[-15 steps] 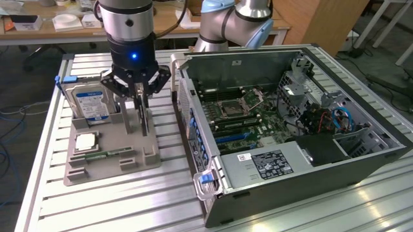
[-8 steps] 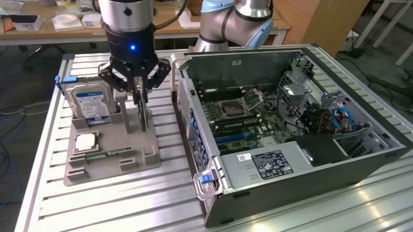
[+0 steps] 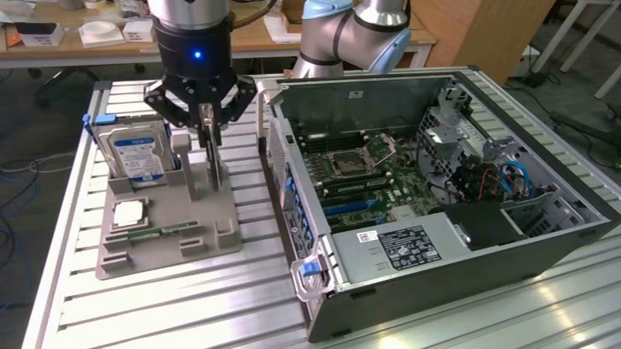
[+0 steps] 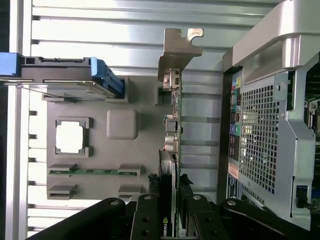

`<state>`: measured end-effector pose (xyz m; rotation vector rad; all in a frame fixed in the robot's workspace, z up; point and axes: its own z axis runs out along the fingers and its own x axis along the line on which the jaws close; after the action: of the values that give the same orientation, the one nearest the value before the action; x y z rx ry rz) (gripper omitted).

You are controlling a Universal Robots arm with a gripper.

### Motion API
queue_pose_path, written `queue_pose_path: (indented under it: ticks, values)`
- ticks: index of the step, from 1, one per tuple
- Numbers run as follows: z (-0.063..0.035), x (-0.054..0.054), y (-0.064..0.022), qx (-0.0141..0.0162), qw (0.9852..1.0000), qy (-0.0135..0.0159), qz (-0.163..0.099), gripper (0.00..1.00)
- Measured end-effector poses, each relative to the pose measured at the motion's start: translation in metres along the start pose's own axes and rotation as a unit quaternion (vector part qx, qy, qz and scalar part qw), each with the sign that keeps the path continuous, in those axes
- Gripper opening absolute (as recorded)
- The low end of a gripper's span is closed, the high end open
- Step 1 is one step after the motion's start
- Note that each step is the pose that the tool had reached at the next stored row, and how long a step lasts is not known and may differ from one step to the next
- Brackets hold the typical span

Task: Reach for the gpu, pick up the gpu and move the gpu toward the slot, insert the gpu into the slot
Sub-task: 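Pick up the gpu and move the gpu toward the slot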

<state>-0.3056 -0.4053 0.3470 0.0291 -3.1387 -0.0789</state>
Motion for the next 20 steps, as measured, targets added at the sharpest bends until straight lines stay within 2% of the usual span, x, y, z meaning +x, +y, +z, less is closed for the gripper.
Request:
queue_pose_path:
  ticks: [5,17,20]
  values:
    - [-0.0159,0.0,0.0008,0.0,1.0,0.0,0.0,0.26]
    - [-0.0701,0.0,0.0035,0.0002,1.0,0.0,0.0,0.26]
    - [-0.0747,-0.003,0.0037,0.0009,1.0,-0.0001,0.0,0.26]
